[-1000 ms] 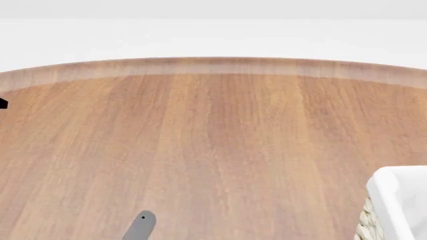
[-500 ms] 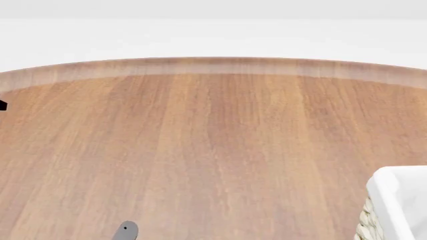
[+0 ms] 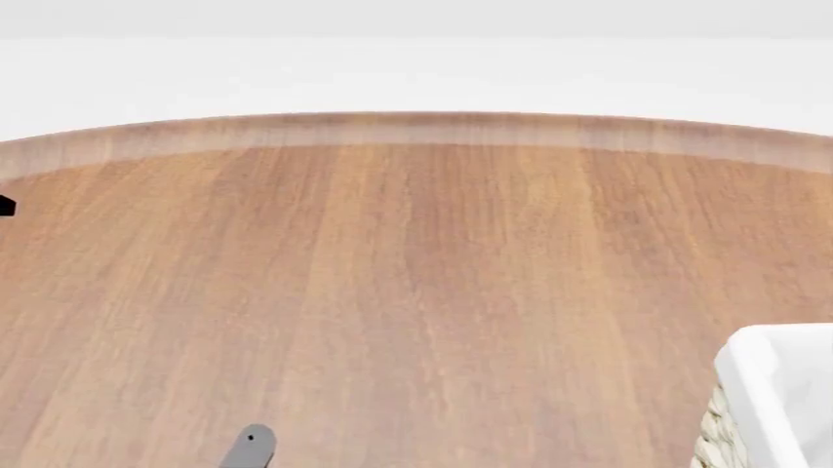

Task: Pick the milk and place it in the basket.

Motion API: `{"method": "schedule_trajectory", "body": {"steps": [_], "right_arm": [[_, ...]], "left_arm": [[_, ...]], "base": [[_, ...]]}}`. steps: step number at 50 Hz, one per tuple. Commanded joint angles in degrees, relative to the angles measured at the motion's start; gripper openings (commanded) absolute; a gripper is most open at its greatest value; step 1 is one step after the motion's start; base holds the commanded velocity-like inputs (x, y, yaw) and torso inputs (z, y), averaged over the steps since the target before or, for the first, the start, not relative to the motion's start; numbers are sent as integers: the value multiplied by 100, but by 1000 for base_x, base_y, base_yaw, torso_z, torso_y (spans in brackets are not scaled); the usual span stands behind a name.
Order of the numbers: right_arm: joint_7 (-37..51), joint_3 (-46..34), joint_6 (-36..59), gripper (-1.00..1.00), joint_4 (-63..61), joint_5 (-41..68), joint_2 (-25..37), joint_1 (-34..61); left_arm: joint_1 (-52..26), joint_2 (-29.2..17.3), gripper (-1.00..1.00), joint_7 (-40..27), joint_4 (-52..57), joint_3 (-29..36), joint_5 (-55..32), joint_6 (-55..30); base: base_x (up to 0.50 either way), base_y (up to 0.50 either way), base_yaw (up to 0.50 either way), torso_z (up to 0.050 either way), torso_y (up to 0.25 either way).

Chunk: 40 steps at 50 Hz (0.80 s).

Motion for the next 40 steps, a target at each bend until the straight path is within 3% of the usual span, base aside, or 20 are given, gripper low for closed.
{"method": "schedule_trajectory", "body": {"steps": [1, 40], "right_arm": [[221, 178, 284, -100, -316, 109, 93, 70], [1778, 1942, 2401, -100, -2809, 1382, 642, 1304]], "left_arm": [[3, -15, 100, -18, -17, 30, -4, 26], [19, -100, 100, -96, -33, 34, -61, 61]], "base": [[0, 0, 0, 0, 0], [0, 0, 0, 0, 0]]}}
